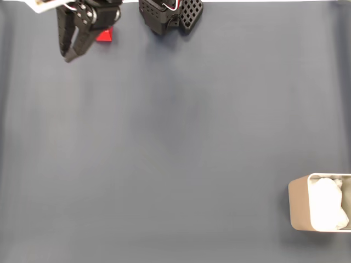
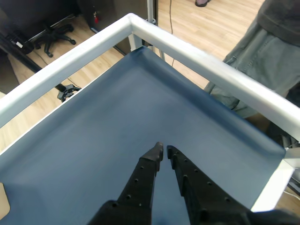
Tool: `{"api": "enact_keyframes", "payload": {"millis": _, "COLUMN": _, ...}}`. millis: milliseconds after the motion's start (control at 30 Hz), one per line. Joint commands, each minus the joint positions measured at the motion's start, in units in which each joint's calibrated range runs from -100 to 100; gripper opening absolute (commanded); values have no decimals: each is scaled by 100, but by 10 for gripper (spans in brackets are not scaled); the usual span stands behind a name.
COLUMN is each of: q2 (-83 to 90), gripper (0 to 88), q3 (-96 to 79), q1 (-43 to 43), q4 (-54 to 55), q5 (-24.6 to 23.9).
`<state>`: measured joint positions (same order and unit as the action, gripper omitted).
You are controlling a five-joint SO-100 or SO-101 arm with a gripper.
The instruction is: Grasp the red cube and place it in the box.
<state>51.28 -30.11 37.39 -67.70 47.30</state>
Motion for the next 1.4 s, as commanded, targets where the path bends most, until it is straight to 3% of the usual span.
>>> {"api": "enact_keyframes", "payload": {"millis": 0, "q2": 11, "gripper": 0, "q3": 192, "q1": 295, "q4": 0, "q5": -59}}
{"api": "enact_keyframes", "payload": {"millis": 1367, "q2": 383, "gripper": 0, "q3": -703, "q1": 2753, "q4": -214, "q5": -122}}
